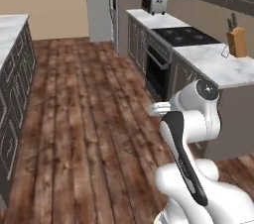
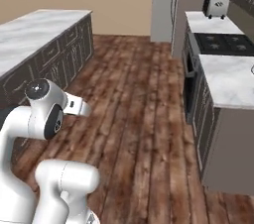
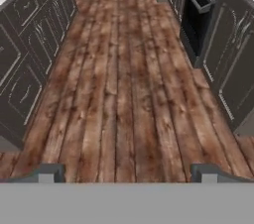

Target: Retrieve the sausage and cheese from the fridge and place them on the cutting board on the counter.

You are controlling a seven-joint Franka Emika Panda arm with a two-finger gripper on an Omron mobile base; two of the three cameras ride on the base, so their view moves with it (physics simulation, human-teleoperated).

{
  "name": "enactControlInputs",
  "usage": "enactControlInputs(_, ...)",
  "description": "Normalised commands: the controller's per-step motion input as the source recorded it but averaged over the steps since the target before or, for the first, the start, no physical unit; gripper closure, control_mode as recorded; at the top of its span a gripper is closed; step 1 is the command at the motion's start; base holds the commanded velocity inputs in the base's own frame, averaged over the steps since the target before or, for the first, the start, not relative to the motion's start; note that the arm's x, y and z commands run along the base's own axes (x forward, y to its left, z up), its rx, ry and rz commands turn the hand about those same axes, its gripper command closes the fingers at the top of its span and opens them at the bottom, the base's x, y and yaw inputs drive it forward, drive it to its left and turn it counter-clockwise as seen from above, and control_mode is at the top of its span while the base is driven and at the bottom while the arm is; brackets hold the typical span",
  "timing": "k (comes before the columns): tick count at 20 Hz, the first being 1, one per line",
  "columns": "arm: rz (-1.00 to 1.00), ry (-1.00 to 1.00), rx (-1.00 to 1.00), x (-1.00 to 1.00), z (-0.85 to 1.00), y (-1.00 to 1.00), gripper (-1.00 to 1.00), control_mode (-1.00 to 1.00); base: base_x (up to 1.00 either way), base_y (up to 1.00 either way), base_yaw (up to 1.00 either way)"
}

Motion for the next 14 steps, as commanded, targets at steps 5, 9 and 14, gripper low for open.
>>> enactControlInputs(5,0.0,0.0,0.0,0.0,0.0,0.0,-1.0,1.0,1.0,0.78,-0.04)
enactControlInputs(9,0.0,0.0,0.0,0.0,0.0,0.0,-1.0,1.0,1.0,0.65,-0.06)
enactControlInputs(14,0.0,0.0,0.0,0.0,0.0,0.0,-1.0,1.0,1.0,0.49,-0.05)
